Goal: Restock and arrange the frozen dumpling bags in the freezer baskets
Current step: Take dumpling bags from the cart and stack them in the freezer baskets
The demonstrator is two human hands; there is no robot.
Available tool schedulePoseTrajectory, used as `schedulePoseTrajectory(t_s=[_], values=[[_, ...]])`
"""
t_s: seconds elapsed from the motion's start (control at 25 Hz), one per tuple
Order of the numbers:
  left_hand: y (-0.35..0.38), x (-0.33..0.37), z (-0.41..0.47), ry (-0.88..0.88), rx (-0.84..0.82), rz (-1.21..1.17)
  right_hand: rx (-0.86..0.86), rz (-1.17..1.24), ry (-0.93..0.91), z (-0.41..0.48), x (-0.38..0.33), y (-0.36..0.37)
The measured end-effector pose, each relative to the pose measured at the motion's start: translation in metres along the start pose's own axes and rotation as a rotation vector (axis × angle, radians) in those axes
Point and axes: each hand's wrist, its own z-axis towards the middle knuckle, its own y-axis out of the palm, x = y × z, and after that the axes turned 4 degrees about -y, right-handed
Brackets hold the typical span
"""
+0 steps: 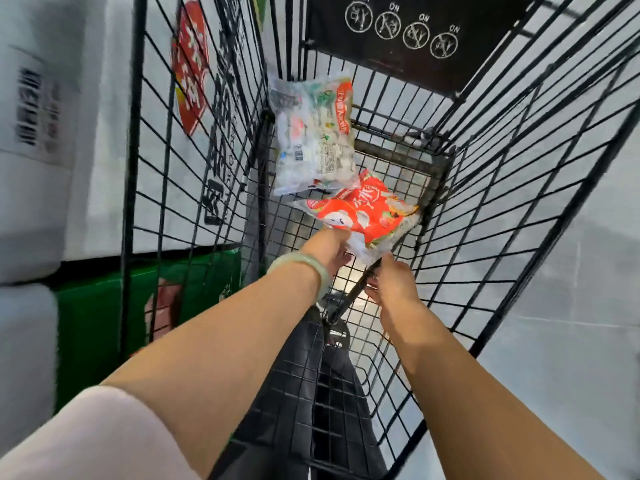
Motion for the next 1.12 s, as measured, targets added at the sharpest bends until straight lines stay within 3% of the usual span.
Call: schedulePoseTrajectory(t_s=[0.36,0.56,0.76,0.92,1.04,1.12], values=[[-0.033,-0.011,-0.126,0.187,0.027,0.104,-0.154,0.019,-0.063,-0.094,0.0,-0.027],[-0.061,-0.032,-0.196,0.284,0.072,-0.045,-0.23,-0.103,-0.125,-0.143,0.008,-0.049],[-0.09,-0.049,-0.297,0.442,-0.121,-0.285,-0.247,-0.167,-0.193,-0.205,-0.012,-0.057],[-0.126,-0.056,-0.368,0.609,-0.225,-0.331,-0.238,-0.236,-0.296,-0.247,-0.038,-0.052],[-0.163,-0.064,-0.408,0.687,-0.246,-0.385,-0.419,-0.288,-0.321,-0.288,-0.041,-0.029],[-0.193,-0.077,-0.429,0.72,-0.258,-0.425,-0.608,-0.179,-0.284,-0.32,-0.032,-0.007]])
